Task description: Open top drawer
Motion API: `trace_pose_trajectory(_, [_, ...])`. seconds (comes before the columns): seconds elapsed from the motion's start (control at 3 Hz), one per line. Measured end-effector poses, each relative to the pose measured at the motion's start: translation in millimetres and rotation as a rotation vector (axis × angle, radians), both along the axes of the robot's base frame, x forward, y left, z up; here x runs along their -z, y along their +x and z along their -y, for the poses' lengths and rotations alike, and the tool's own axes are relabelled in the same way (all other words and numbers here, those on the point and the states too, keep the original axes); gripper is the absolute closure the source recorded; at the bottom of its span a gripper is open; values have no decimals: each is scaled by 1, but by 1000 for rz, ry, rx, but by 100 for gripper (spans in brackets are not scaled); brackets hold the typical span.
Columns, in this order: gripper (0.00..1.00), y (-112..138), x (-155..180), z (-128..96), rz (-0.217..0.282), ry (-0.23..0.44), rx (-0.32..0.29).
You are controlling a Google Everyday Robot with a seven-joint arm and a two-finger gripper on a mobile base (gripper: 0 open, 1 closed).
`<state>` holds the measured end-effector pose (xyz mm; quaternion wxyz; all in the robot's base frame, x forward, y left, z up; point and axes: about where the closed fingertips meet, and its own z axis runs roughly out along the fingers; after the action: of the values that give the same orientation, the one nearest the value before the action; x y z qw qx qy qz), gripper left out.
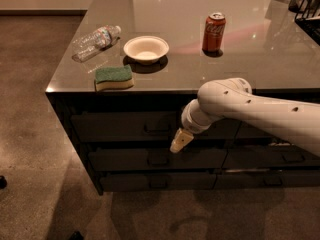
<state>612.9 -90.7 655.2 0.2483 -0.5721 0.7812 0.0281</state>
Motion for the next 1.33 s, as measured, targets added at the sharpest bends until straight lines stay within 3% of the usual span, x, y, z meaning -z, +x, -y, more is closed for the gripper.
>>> trace_pose_trajectory(0.33, [0,0,1,0,-1,0,-1])
trace_pose_trajectory(1.0, [0,3,-5,0,35,-17,-1])
trace_pose_trajectory(1.33, [0,13,-1,4,28,-64,-25])
